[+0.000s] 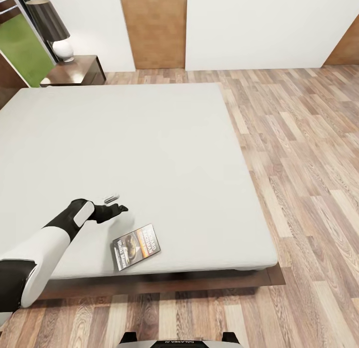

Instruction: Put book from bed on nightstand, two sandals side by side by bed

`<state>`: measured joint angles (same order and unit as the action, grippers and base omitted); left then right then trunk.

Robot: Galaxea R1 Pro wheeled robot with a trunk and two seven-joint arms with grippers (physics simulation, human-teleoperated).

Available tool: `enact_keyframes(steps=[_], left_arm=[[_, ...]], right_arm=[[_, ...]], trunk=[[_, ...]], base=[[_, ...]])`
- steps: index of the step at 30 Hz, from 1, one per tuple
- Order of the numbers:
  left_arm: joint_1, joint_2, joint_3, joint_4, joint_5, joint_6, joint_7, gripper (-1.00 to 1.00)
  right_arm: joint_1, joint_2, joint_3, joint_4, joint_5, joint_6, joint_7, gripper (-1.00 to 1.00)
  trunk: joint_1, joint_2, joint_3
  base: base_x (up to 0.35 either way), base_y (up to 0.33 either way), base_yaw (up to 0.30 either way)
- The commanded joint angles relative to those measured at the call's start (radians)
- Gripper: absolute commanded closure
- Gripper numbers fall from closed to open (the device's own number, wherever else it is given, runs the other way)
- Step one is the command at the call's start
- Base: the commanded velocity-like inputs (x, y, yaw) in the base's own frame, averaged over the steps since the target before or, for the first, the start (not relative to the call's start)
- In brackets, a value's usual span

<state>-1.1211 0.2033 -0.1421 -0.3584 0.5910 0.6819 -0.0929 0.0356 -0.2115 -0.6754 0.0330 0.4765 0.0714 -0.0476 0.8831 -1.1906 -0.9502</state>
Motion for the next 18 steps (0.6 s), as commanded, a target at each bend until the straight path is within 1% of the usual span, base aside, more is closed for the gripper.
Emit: enact_keyframes(steps=[1,18], left_arm=[[0.000,0.001,-0.004,-0.001,-0.004,0.002,-0.005,-1.00],[0.000,0.000,-0.004,-0.002,-0.005,0.000,-0.004,-1.00]], right_arm=[[0.000,0.000,-0.008,0.001,0.011,0.002,-0.003,-1.00],[0.000,0.000,-0.007,0.001,0.011,0.002,-0.003,-1.00]], trunk=[[0.000,0.000,0.000],[0.000,0.000,0.000]], base=[[0.000,0.000,0.000],[0.000,0.000,0.000]])
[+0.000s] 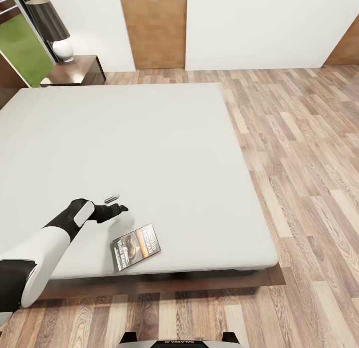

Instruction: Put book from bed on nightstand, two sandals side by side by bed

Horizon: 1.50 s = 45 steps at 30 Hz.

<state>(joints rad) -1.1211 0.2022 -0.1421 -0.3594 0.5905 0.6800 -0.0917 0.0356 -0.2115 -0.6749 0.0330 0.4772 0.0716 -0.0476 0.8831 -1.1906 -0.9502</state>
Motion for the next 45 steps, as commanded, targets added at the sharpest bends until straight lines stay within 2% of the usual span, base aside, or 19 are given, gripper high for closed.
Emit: enact_keyframes(steps=[1,17,24,45], left_arm=[[0.000,0.001,-0.004,-0.001,-0.004,0.002,-0.005,-1.00],[0.000,0.000,-0.004,-0.001,-0.004,0.003,-0.005,-1.00],[-0.001,0.000,-0.003,-0.001,-0.004,0.001,-0.005,-1.00],[0.000,0.000,-0.003,-0.020,-0.004,0.001,-0.005,-1.00]], right_arm=[[0.000,0.000,-0.008,0.001,0.011,0.002,-0.003,-1.00],[0.000,0.000,-0.008,0.001,0.011,0.002,-0.003,-1.00],[0.000,0.000,-0.008,0.001,0.011,0.002,-0.003,-1.00],[0.000,0.000,-0.008,0.001,0.011,0.001,-0.003,-1.00]], trunk=[[0.000,0.000,0.000],[0.000,0.000,0.000],[0.027,-0.049,-0.022],[0.027,-0.049,-0.022]], base=[[0.000,0.000,0.000],[0.000,0.000,0.000],[0.000,0.000,0.000],[0.000,0.000,0.000]])
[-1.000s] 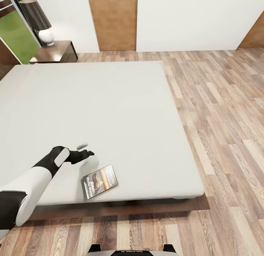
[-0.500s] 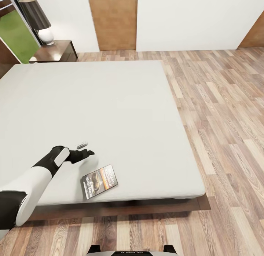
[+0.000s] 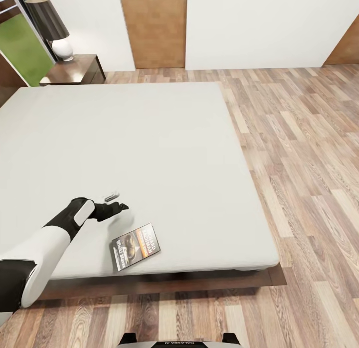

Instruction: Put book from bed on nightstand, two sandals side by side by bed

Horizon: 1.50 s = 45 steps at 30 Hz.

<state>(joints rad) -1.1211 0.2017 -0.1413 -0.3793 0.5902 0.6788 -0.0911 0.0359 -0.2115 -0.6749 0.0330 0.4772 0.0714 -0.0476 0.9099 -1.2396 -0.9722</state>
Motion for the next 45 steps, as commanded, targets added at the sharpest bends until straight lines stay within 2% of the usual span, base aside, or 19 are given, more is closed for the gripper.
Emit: enact_keyframes(steps=[1,5,33,45], left_arm=[[0.000,0.001,-0.003,-0.001,-0.004,0.002,-0.005,-1.00],[0.000,0.001,-0.003,-0.001,-0.004,0.002,-0.005,-1.00],[0.000,0.001,-0.001,-0.001,-0.003,0.001,-0.001,-1.00],[0.000,-0.002,0.004,0.000,-0.002,-0.028,0.005,-1.00]], right_arm=[[0.000,0.000,-0.008,0.001,0.011,0.002,-0.003,-1.00],[0.000,0.000,-0.008,0.001,0.011,0.002,-0.003,-1.00],[-0.001,0.000,-0.008,0.001,0.011,0.001,-0.003,-1.00],[-0.001,0.001,-0.008,0.001,0.011,0.001,-0.003,-1.00]], trunk=[[0.004,-0.007,-0.003],[0.019,-0.035,-0.016],[0.019,-0.035,-0.016],[0.019,-0.035,-0.016]], base=[[0.000,0.000,0.000],[0.000,0.000,0.000],[0.000,0.000,0.000],[0.000,0.000,0.000]])
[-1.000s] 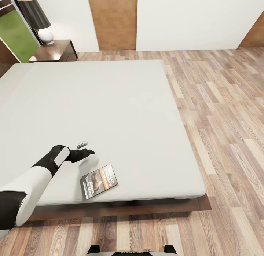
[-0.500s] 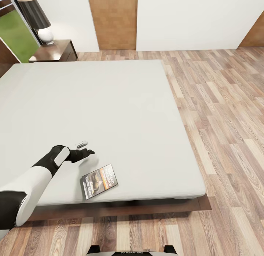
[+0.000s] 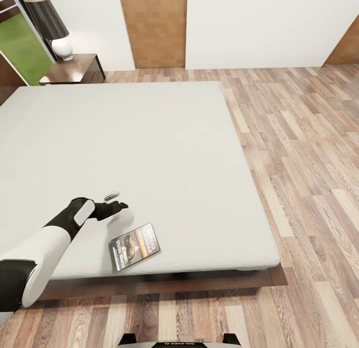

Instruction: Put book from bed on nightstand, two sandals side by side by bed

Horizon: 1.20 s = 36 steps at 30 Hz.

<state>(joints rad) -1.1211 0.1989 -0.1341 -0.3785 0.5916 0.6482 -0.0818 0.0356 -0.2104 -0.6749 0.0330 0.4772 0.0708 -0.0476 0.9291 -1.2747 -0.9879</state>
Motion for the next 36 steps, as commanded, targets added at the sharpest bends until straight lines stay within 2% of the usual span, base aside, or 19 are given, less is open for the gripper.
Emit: enact_keyframes(steps=[1,16,24,26,36], left_arm=[[0.000,-0.001,-0.003,0.000,-0.003,0.001,-0.004,-1.00],[0.000,-0.011,-0.001,0.007,0.003,0.002,-0.001,-1.00],[0.000,-0.026,-0.001,0.011,0.003,0.006,0.000,-1.00],[0.000,-0.029,-0.001,0.011,0.004,0.007,0.000,-1.00],[0.000,-0.034,0.000,0.012,0.004,0.008,0.001,-1.00]], right_arm=[[0.000,0.000,-0.008,0.001,0.011,0.002,-0.003,-1.00],[0.000,0.000,-0.008,0.001,0.011,0.001,-0.003,-1.00],[0.000,-0.001,-0.007,0.000,0.011,0.001,-0.003,-1.00],[0.000,-0.001,-0.007,0.000,0.011,0.001,-0.003,-1.00],[0.000,-0.001,-0.006,-0.001,0.011,0.001,-0.003,-1.00]], trunk=[[0.000,0.000,0.000],[0.000,0.000,0.000],[0.000,0.000,0.000],[0.008,-0.014,-0.007],[0.008,-0.014,-0.007]], base=[[0.000,0.000,0.000],[0.000,0.000,0.000],[0.000,0.000,0.000],[0.000,0.000,0.000],[0.000,0.000,0.000]])
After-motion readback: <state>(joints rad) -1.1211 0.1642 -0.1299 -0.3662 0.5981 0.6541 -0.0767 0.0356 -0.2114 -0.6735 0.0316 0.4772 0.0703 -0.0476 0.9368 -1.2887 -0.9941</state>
